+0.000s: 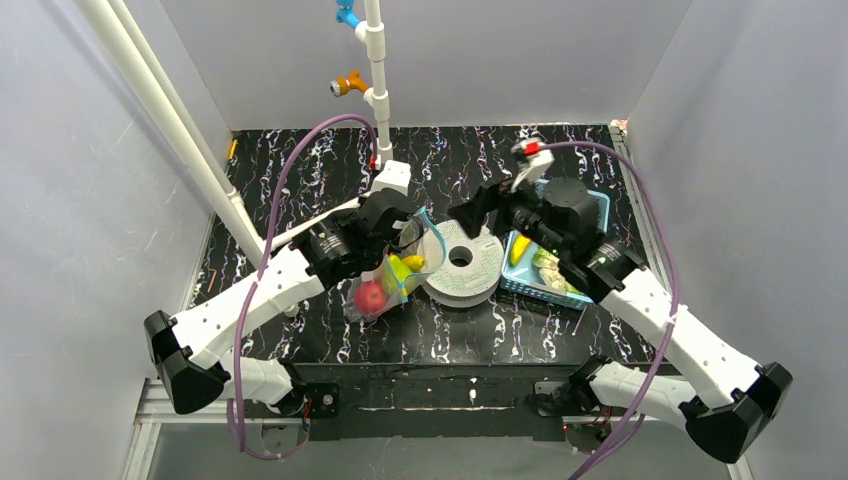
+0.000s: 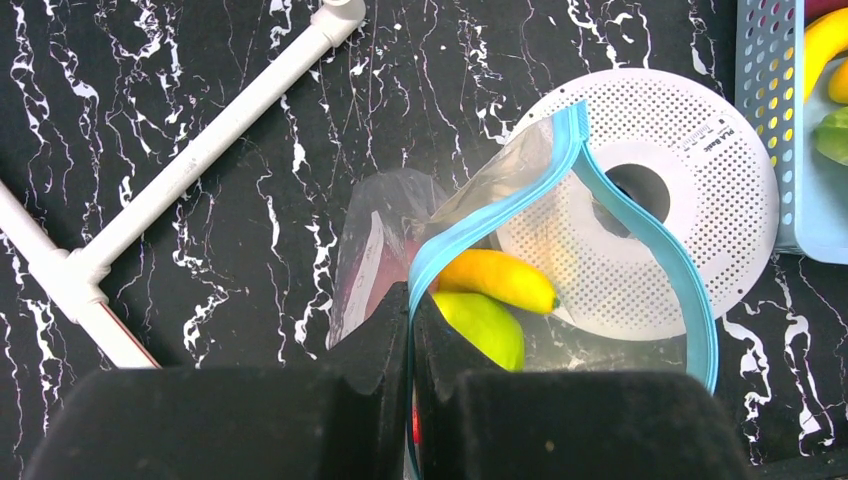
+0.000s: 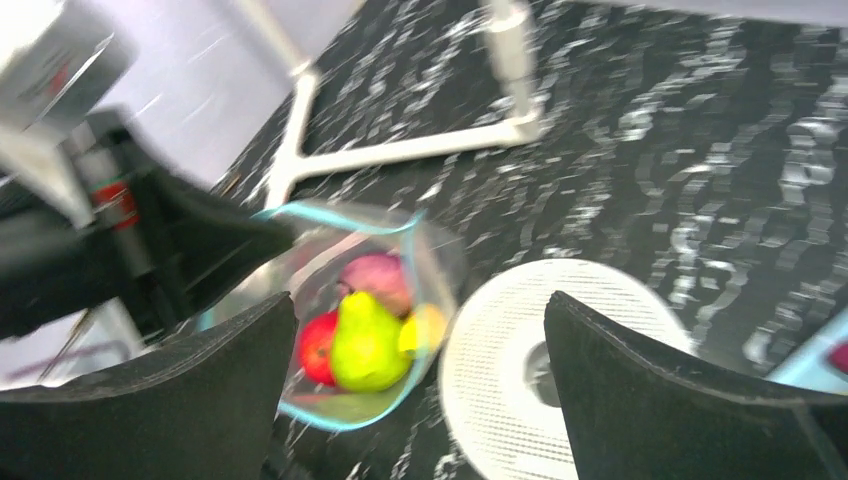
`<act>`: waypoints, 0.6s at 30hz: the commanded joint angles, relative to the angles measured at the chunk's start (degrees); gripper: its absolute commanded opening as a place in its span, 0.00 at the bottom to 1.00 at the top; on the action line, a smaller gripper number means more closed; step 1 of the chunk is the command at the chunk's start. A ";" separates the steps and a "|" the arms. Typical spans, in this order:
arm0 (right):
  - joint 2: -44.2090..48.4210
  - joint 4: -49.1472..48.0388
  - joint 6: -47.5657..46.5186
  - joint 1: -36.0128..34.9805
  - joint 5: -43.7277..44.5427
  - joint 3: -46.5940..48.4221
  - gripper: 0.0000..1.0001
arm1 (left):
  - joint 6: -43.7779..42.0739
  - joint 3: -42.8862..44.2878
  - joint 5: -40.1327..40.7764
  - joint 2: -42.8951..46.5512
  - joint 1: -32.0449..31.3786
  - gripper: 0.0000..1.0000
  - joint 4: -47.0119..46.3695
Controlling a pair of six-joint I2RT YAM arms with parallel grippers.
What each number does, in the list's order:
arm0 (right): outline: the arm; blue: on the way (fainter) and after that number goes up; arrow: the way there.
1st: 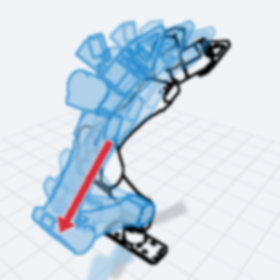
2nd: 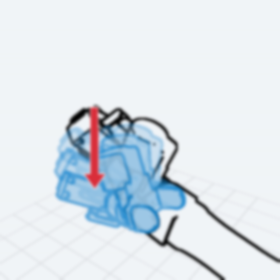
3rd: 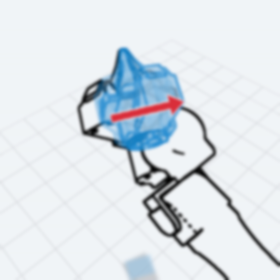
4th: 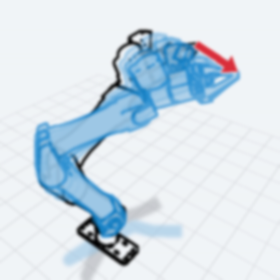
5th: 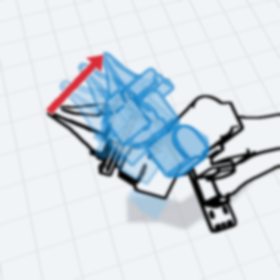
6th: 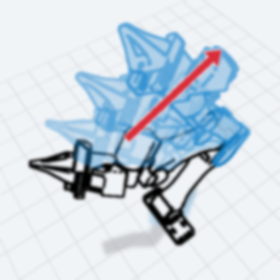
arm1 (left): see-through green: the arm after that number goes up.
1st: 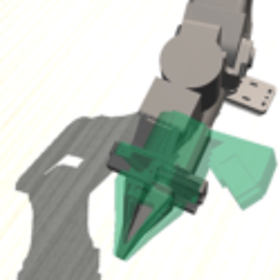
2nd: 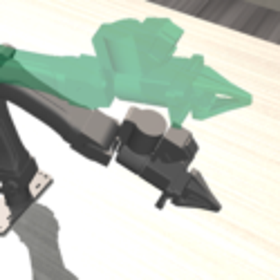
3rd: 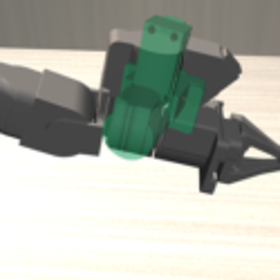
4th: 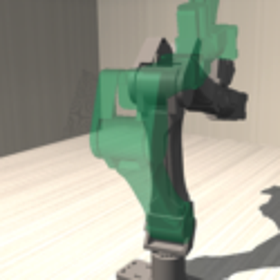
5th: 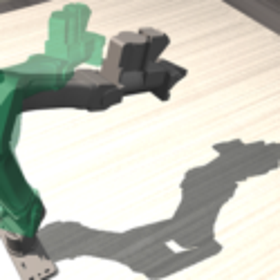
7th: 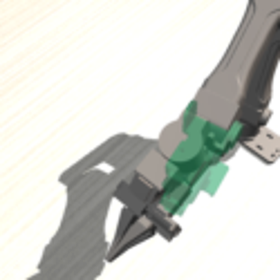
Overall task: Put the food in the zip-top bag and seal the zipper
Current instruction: Pick up the fake fruit from the bin.
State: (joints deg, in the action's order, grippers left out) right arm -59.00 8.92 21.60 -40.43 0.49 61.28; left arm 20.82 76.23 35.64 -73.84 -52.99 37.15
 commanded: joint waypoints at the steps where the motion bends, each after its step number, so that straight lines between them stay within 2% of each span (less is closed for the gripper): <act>1: 0.42 3.82 5.33 8.52 13.51 -1.83 0.98 | 0.15 -0.33 0.86 -0.17 0.24 0.00 -0.20; 7: -7.63 14.68 18.38 20.91 11.27 0.88 0.93 | -0.16 0.12 -0.21 -0.30 0.26 0.00 -0.50; 9: -11.00 17.13 20.49 22.17 9.64 2.11 0.90 | -0.39 0.05 -0.16 -0.20 0.26 0.00 -0.63; 14: -17.61 19.90 23.46 23.42 7.88 2.24 0.74 | -0.76 0.34 -0.80 -0.03 0.25 0.00 -0.82; 18: -19.47 14.79 25.98 25.23 6.42 -2.60 0.65 | -0.68 0.15 -1.06 0.51 0.26 0.00 -0.76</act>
State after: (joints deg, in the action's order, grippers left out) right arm -78.13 26.89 43.29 -17.04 8.63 60.65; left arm 20.34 76.23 34.40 -74.26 -52.99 36.49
